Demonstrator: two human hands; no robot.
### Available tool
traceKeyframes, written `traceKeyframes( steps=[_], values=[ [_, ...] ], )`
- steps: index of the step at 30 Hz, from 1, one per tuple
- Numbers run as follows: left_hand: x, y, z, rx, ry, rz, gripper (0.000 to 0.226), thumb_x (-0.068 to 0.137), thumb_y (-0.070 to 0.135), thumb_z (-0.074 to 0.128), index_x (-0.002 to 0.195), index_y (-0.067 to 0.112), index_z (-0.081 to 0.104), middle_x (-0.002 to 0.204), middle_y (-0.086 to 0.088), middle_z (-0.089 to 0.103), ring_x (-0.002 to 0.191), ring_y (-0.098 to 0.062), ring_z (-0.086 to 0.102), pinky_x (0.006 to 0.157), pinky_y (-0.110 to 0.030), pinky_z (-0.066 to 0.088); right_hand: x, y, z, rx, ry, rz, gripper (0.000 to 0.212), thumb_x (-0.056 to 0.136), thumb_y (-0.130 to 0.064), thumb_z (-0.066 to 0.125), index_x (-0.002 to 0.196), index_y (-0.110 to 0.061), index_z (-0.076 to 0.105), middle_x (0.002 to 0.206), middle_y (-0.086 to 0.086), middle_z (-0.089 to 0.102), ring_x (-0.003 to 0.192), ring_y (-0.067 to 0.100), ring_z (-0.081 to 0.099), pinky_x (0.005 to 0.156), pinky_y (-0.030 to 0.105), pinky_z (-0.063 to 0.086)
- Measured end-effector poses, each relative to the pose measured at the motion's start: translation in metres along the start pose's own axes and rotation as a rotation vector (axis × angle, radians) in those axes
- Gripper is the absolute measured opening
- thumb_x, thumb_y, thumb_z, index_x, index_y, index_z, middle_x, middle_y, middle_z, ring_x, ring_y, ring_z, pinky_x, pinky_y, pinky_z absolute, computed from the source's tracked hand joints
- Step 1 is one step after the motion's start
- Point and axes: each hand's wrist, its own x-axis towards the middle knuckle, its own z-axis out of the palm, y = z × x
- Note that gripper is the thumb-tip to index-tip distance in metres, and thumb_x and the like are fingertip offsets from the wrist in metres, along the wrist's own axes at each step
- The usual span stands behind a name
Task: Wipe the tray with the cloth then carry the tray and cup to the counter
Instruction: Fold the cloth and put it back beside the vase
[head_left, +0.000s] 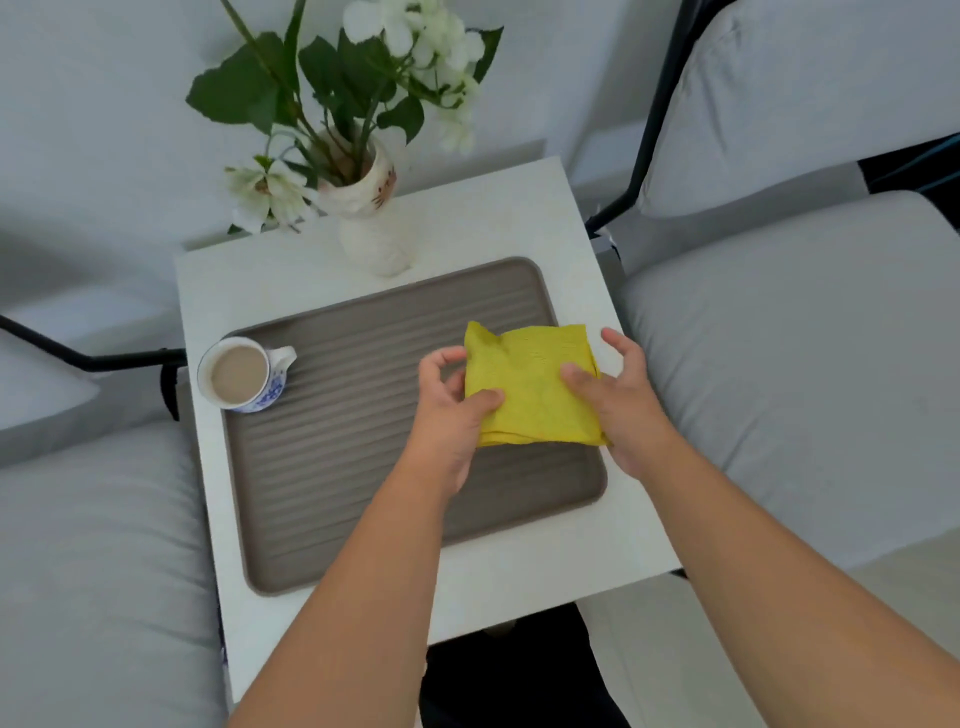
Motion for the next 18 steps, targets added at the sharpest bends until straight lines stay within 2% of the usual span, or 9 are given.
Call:
traceKeyframes(
  steps=[2,3,5,7,9,14,18],
  values=[
    [0.023,0.017,0.004,0.148,-0.039,0.058,0.046,0.085,-0.014,0.053,0.106,0.027,0.056,0.112,-0.007,0.065,0.088,-0.016,0.062,0.076,-0.036,0.052,0.018,-0.021,0.000,-0.152,-0.131,-0.079,0.061,0.082,-0.008,0.071,0.128,-0.033,0.040,0.105,0.004,0.062,0.089,0.015,0.064,0.069,0.027,0.056],
    [0.036,0.025,0.005,0.248,-0.053,0.079,0.046,0.086,-0.012,0.053,0.107,0.028,0.061,0.115,-0.008,0.064,0.090,-0.016,0.062,0.080,-0.035,0.053,0.030,-0.032,0.001,-0.245,-0.142,-0.126,0.056,0.082,-0.004,0.070,0.125,-0.029,0.045,0.105,0.004,0.059,0.088,0.013,0.061,0.067,0.023,0.054],
    [0.064,0.040,0.009,0.439,-0.088,0.122,0.046,0.086,-0.004,0.055,0.117,0.030,0.062,0.124,-0.007,0.063,0.102,-0.017,0.064,0.092,-0.036,0.053,0.060,-0.056,0.004,-0.376,-0.084,-0.229,0.046,0.081,-0.002,0.068,0.116,-0.028,0.052,0.108,0.002,0.057,0.090,0.014,0.058,0.068,0.022,0.050],
    [0.089,0.057,0.017,0.618,-0.113,0.177,0.054,0.082,0.011,0.060,0.133,0.029,0.054,0.134,-0.002,0.057,0.115,-0.017,0.060,0.101,-0.038,0.049,0.090,-0.079,0.006,-0.423,-0.016,-0.319,0.044,0.081,-0.003,0.065,0.112,-0.032,0.052,0.110,0.001,0.059,0.093,0.016,0.058,0.067,0.023,0.049],
    [0.114,0.073,0.025,0.757,-0.113,0.224,0.063,0.080,0.020,0.064,0.140,0.029,0.048,0.140,-0.001,0.052,0.120,-0.018,0.057,0.103,-0.038,0.047,0.117,-0.096,0.009,-0.491,0.044,-0.379,0.048,0.082,-0.002,0.061,0.116,-0.033,0.048,0.107,0.000,0.060,0.094,0.017,0.059,0.065,0.025,0.048],
    [0.167,0.096,0.054,0.944,-0.034,0.397,0.053,0.088,0.013,0.061,0.140,0.020,0.050,0.143,-0.008,0.049,0.123,-0.026,0.054,0.105,-0.039,0.044,0.164,-0.124,0.015,-0.676,0.166,-0.513,0.043,0.084,-0.001,0.046,0.117,-0.027,0.054,0.112,0.001,0.060,0.096,0.017,0.056,0.073,0.027,0.048],
    [0.200,0.102,0.061,1.015,0.048,0.516,0.049,0.090,0.011,0.057,0.139,0.015,0.051,0.141,-0.010,0.051,0.122,-0.027,0.054,0.106,-0.038,0.042,0.188,-0.131,0.023,-0.698,0.227,-0.607,0.044,0.088,-0.001,0.043,0.121,-0.027,0.053,0.103,0.000,0.056,0.085,0.019,0.054,0.067,0.030,0.048]
  ],
)
